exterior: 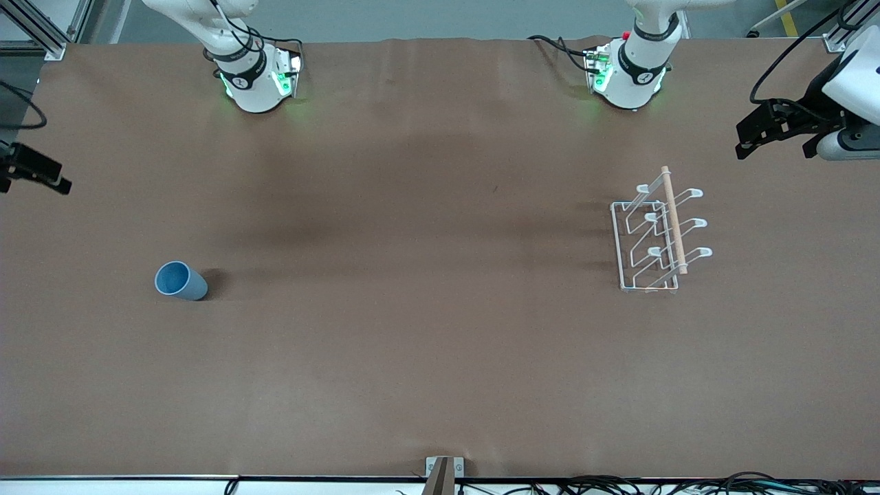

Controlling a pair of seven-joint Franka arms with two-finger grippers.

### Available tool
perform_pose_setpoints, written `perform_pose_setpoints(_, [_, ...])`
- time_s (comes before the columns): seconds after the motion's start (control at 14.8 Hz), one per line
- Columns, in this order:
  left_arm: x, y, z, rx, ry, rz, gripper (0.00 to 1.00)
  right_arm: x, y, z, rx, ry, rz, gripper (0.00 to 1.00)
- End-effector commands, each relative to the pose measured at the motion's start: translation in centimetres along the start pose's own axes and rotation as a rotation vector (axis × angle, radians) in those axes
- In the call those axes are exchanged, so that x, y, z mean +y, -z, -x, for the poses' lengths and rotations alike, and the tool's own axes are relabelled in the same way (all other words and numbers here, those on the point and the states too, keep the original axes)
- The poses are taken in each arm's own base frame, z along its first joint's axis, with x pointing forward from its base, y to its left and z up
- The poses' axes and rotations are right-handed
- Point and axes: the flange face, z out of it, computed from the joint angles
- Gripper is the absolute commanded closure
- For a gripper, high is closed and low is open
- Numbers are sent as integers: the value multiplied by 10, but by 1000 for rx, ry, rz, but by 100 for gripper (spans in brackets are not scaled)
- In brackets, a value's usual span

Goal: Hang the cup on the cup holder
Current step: 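Move the right gripper down toward the blue cup lying on the table, then close the right gripper on the rim of the blue cup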

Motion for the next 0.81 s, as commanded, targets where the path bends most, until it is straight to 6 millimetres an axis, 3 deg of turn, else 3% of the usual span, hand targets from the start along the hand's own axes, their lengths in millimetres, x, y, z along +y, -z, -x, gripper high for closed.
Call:
perform_pose_setpoints(0.0, [-3, 3, -5, 3, -15, 6, 0, 29, -53, -30, -46, -14, -7, 2])
perform_pose_setpoints(0.41, [4, 1, -5, 1, -24, 3, 0, 68, -191, -61, -52, 14, -13, 2])
perform_pose_setpoints(0.74, [1, 1, -6, 1, -21, 3, 0, 62, -284, -55, -55, 31, -14, 3])
